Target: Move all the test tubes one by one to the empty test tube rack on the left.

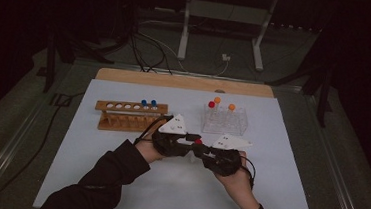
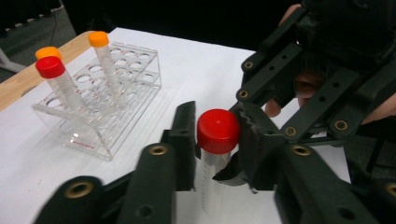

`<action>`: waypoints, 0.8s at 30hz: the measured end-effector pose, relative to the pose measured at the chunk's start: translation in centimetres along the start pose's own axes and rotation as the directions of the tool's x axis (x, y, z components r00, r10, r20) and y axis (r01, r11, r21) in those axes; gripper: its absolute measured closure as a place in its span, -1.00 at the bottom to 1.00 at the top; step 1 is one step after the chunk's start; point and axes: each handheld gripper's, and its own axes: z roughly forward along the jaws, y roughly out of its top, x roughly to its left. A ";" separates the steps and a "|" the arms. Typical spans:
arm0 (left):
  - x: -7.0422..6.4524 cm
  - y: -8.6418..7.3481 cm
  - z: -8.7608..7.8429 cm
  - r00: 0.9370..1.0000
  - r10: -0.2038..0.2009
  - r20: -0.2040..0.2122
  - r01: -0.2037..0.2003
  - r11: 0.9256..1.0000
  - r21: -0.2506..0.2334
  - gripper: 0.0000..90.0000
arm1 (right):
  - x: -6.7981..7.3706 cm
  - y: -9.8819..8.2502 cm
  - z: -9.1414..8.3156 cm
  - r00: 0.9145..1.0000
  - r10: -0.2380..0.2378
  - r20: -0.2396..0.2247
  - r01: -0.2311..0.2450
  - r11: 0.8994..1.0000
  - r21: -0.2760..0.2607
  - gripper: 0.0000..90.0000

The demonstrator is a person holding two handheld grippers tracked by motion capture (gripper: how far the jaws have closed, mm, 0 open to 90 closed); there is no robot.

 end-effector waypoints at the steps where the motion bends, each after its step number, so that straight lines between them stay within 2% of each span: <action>1: 0.0 0.0 0.0 1.000 0.005 -0.001 -0.005 1.000 -0.002 0.58 | 0.0 0.0 0.0 1.000 0.002 -0.001 -0.002 1.000 0.000 0.66; 7: -0.1 0.1 -0.3 1.000 0.018 -0.004 -0.018 1.000 -0.008 0.60 | 0.1 0.0 -0.1 1.000 0.002 0.001 -0.002 1.000 -0.015 0.65; 9: 0.0 0.2 -0.5 1.000 0.017 -0.016 -0.017 1.000 -0.008 0.60 | 0.1 0.1 -0.1 1.000 -0.004 0.000 0.004 1.000 -0.022 0.59; 11: 0.2 0.1 -0.9 1.000 0.006 -0.025 -0.006 1.000 -0.017 0.60 | 0.0 0.1 -0.2 1.000 0.002 -0.005 -0.002 1.000 -0.028 0.42; 14: 0.8 0.0 -1.9 0.999 -0.009 -0.046 0.008 1.000 -0.021 0.60 | 0.1 0.2 -0.4 1.000 -0.015 0.025 0.016 0.999 -0.036 0.17; 18: 1.5 -0.3 -3.4 0.997 -0.020 -0.081 0.018 1.000 -0.022 0.60 | 0.0 0.3 -0.7 0.999 -0.002 0.050 0.005 0.999 -0.054 -0.13; 20: 1.9 -0.5 -4.1 0.994 -0.026 -0.105 0.024 0.999 -0.023 0.60 | 0.0 0.4 -0.7 0.999 0.004 0.052 -0.001 0.999 -0.055 -0.25; 24: 2.6 -0.9 -5.8 0.989 -0.046 -0.140 0.042 0.999 -0.033 0.60 | -0.1 0.4 -0.5 0.999 0.012 0.050 -0.010 0.999 -0.048 -0.62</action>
